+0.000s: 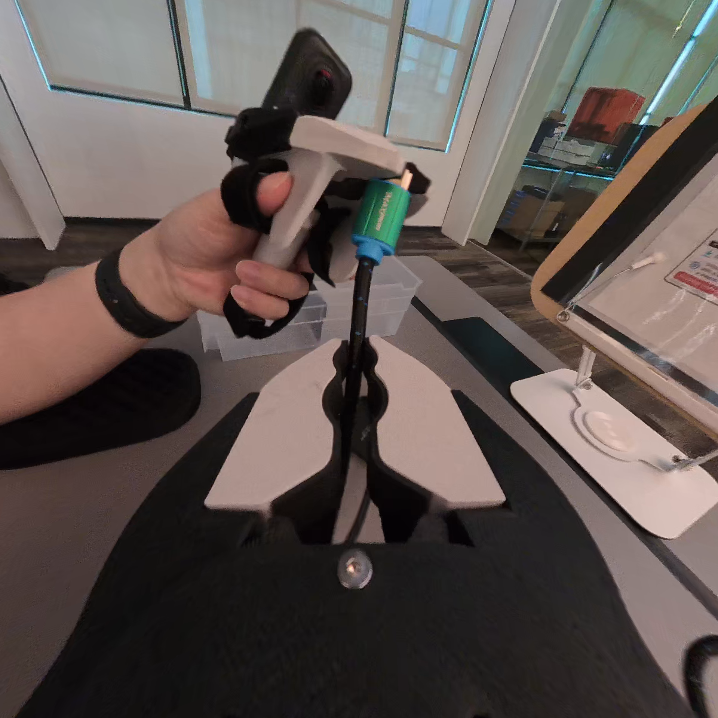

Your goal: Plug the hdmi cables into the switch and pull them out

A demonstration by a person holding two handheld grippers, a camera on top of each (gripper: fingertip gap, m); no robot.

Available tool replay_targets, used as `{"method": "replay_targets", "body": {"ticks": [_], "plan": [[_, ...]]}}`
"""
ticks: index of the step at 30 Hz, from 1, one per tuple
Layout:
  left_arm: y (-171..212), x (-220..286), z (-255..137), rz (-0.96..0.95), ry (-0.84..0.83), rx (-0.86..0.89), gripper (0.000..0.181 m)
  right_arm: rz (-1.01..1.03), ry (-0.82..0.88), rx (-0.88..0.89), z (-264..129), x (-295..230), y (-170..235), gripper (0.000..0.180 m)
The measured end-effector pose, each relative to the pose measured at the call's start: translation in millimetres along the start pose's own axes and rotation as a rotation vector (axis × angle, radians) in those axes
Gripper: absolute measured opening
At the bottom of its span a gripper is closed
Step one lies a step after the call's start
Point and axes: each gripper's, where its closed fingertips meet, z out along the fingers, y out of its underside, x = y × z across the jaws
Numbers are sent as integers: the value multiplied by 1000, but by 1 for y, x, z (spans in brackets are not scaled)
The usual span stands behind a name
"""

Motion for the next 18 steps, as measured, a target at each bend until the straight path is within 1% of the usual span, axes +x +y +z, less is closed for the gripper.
{"method": "replay_targets", "body": {"ticks": [1,2,4,5,6,9,13,15,17,18], "plan": [[1,5,0,60,5,-31,11,-8,-20,-27,-5,3,-1,7],[2,8,-1,140,-7,-68,15,-17,-48,-55,-11,5,-3,7],[5,9,-5,364,-84,-143,47,-32,-142,-122,-26,2,-8,7],[10,12,-7,468,-97,-185,51,-39,-181,-164,-35,1,-8,7],[18,19,-7,546,-76,-232,54,-55,-214,-207,-43,0,-7,7],[42,37,1,671,-4,-332,55,-105,-266,-333,-63,-4,3,7],[72,32,13,757,-25,-468,48,-167,-304,-376,-75,-12,4,7],[81,31,15,766,-11,-500,41,-188,-323,-384,-78,-15,5,7],[86,33,16,755,17,-504,26,-201,-326,-401,-78,-15,9,7],[86,33,16,749,24,-500,25,-207,-325,-404,-78,-15,9,7]]}}
